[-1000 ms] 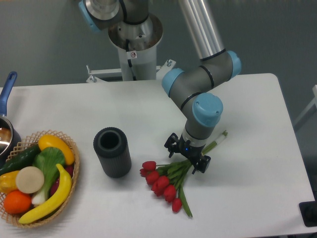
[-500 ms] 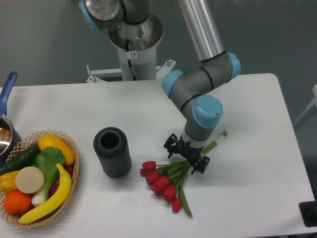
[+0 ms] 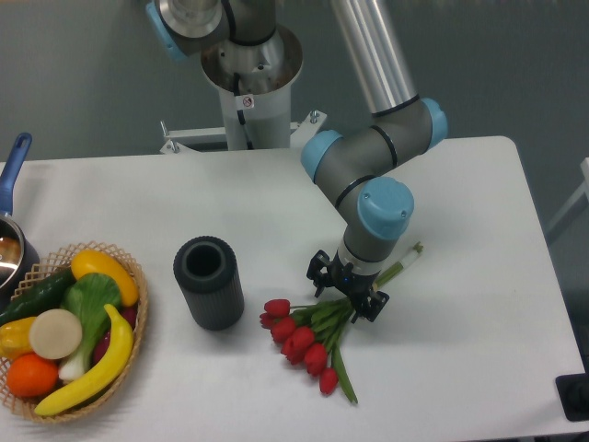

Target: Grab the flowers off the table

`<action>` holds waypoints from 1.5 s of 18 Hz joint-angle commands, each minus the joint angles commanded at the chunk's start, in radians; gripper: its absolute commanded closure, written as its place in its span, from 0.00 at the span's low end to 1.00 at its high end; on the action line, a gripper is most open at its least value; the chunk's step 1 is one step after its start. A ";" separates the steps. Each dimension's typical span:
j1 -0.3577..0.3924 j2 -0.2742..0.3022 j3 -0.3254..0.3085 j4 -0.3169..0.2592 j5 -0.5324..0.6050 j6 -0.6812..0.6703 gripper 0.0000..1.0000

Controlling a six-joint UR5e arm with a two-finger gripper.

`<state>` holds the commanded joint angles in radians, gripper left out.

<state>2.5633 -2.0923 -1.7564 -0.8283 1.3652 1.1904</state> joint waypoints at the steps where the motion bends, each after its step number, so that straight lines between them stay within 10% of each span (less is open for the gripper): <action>1: 0.000 0.000 0.000 0.000 0.000 -0.002 0.35; 10: 0.000 0.003 0.003 0.000 0.002 -0.011 0.61; 20: 0.005 0.020 0.009 0.000 0.000 -0.020 0.65; 27: 0.034 0.141 0.014 0.000 -0.153 -0.086 0.65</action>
<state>2.5969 -1.9514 -1.7426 -0.8283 1.2123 1.1046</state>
